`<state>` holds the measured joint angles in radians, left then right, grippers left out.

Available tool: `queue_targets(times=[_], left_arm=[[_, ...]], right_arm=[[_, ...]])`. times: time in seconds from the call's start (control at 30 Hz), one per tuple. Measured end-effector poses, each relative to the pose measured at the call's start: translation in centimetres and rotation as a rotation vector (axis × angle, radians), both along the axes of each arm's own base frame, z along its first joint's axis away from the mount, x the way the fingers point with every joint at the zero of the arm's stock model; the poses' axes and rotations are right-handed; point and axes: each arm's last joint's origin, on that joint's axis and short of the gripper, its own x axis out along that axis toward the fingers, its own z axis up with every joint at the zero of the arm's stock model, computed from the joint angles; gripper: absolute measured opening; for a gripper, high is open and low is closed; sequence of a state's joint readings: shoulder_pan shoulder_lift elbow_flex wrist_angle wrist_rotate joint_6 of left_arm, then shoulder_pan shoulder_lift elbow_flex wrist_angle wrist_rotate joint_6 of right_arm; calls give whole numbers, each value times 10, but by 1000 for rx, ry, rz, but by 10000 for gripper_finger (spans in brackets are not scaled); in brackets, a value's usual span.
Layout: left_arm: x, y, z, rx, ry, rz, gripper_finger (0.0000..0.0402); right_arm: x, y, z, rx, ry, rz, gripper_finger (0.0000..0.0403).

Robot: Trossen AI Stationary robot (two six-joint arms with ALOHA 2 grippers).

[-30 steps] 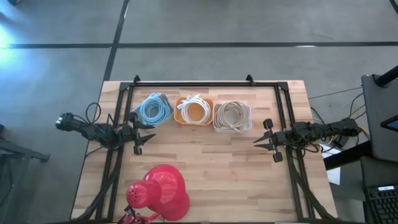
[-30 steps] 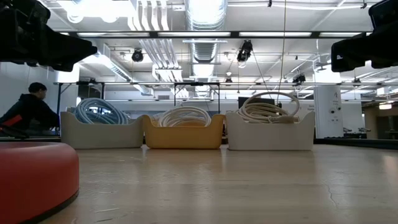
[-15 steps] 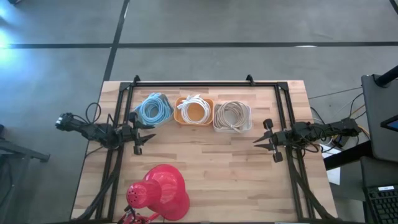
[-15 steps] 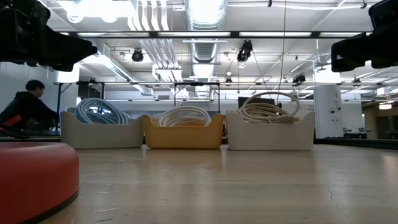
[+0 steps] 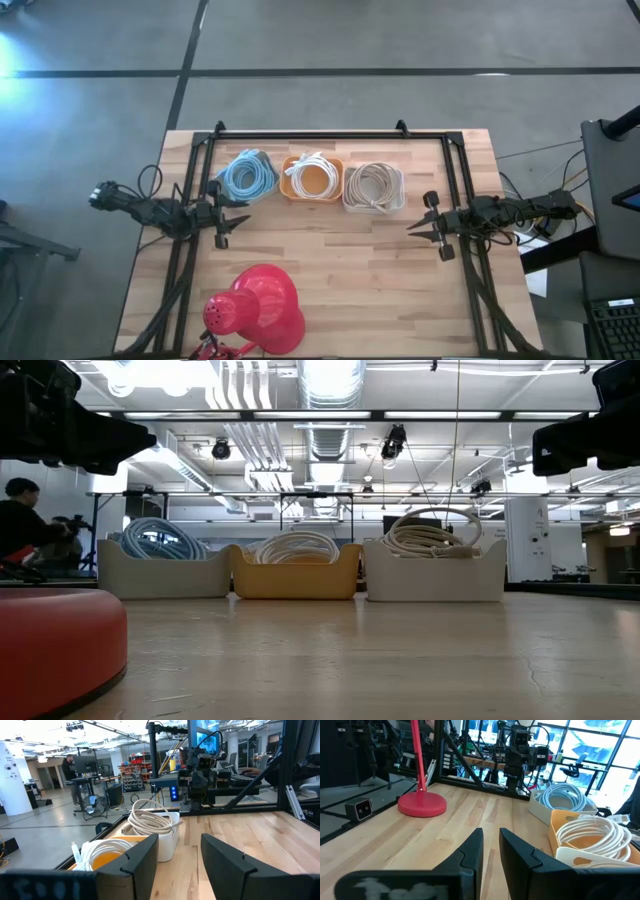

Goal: Sort HDMI cables
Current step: Return to Home Position

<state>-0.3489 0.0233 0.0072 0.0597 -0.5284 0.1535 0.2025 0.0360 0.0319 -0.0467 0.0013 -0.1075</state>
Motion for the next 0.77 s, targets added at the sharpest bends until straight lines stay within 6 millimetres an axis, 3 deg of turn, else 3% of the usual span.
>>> queue_targets(times=[0.77], left_arm=[[0, 0, 0, 0, 0, -1, 177]], right_arm=[[0, 0, 0, 4, 1, 0, 59]])
